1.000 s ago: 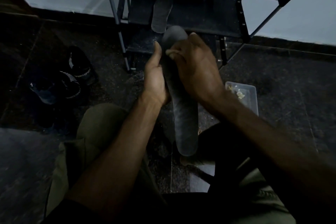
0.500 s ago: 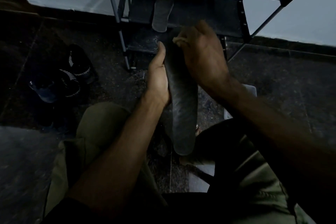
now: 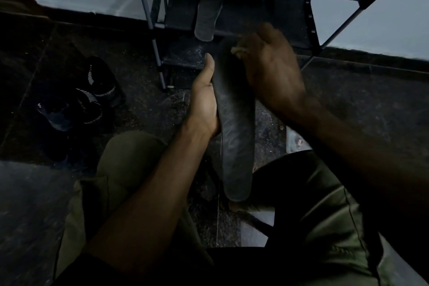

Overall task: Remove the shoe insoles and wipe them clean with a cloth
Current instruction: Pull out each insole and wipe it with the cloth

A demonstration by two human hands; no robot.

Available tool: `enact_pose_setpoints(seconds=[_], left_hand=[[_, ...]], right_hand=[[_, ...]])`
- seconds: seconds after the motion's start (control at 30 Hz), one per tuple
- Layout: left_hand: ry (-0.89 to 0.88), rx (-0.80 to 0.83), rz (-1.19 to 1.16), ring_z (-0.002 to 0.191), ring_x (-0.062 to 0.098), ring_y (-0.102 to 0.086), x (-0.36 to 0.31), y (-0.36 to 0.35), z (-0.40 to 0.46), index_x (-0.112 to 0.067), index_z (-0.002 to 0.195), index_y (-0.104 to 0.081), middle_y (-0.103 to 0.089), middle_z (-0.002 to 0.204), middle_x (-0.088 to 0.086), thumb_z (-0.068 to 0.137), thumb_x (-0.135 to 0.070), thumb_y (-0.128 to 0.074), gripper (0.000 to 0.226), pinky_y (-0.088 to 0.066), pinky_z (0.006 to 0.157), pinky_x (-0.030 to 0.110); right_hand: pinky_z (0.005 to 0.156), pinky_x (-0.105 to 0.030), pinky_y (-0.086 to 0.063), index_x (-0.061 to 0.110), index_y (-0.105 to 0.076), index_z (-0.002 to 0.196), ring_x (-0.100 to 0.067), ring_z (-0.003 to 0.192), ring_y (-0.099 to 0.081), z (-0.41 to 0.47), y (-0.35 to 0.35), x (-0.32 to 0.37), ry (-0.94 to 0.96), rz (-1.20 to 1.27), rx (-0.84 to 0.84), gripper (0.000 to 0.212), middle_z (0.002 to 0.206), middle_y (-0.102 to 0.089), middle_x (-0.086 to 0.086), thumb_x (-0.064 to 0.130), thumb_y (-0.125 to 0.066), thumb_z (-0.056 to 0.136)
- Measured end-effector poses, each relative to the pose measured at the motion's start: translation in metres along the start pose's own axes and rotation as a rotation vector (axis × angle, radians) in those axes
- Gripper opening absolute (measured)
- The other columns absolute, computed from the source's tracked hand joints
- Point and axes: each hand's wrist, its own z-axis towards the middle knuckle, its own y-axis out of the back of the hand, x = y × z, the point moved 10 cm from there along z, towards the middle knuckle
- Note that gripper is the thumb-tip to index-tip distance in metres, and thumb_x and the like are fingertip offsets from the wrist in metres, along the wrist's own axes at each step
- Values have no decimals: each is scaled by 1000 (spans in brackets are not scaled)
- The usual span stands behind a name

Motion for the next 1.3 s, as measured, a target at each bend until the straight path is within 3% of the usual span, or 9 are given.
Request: enact_pose_setpoints(seconds=[0.13, 0.3, 0.6, 0.8, 0.87, 1.0, 1.1, 1.17, 1.3], left_hand=[[15, 24, -6, 85, 24, -71, 2, -2, 0, -6, 87, -78, -72, 91, 14, 102, -52, -27, 70, -57, 77, 32], [12, 24, -8, 85, 25, -72, 3, -11, -2, -6, 89, -77, -73, 96, 15, 103, -49, -26, 69, -60, 71, 33], [-18, -10, 33, 110, 28, -63, -10, 9, 3, -4, 124, -58, -66, 117, 17, 101, -54, -29, 62, -51, 95, 39], [-6, -7, 62, 104, 28, -64, 0, -2, 2, -7, 106, -71, -67, 112, 15, 101, -51, -29, 61, -45, 101, 40], [-21, -3, 60, 102, 26, -65, -4, -2, 2, -6, 107, -68, -68, 111, 14, 102, -50, -27, 60, -48, 97, 38], [-73, -18, 44, 104, 29, -65, -19, 6, 3, -3, 114, -65, -67, 112, 17, 102, -51, -26, 63, -50, 95, 39], [-58, 15, 13, 100, 27, -68, -17, 3, 0, -3, 105, -72, -70, 108, 17, 102, -53, -23, 70, -52, 92, 38], [-76, -12, 42, 98, 27, -68, -17, 3, 0, -5, 104, -70, -69, 106, 17, 103, -52, -24, 65, -52, 91, 38], [-72, -7, 90, 102, 27, -64, -16, 2, 2, -4, 113, -62, -65, 110, 16, 103, -52, -22, 63, -50, 91, 36]], right_hand=[[63, -41, -47, 3, -64, 98, -32, 78, -56, -24, 0, 10, 42, -10, 38, 20, 96, -60, -18, 20, -53, 94], [62, -42, -48, 0, -64, 92, -37, 77, -58, 15, 11, -6, 21, -88, -79, 20, 92, -61, -21, 19, -58, 91], [64, -35, -40, 4, -66, 98, -32, 79, -56, -26, -3, 25, 126, -55, 21, 15, 94, -60, -17, 15, -59, 92], [64, -43, -48, 1, -65, 96, -37, 79, -58, 19, 15, -3, 34, -90, -96, 27, 94, -61, -21, 22, -48, 93], [64, -43, -50, 1, -65, 94, -37, 79, -59, 28, 16, -4, 18, -101, -106, 25, 95, -62, -21, 21, -51, 93], [62, -32, -35, 2, -66, 96, -33, 77, -58, -4, 5, 24, 94, -78, -42, 19, 92, -61, -19, 18, -56, 91], [64, -34, -40, 5, -66, 100, -32, 80, -57, -23, -4, 33, 122, -74, 36, 19, 95, -61, -17, 18, -57, 91], [66, -36, -43, 5, -66, 100, -33, 80, -58, -10, 4, 24, 89, -98, -20, 23, 96, -61, -18, 22, -53, 92], [61, -35, -41, 0, -65, 92, -35, 75, -59, 14, 17, 4, 13, -124, -94, 18, 90, -62, -20, 17, -62, 89]])
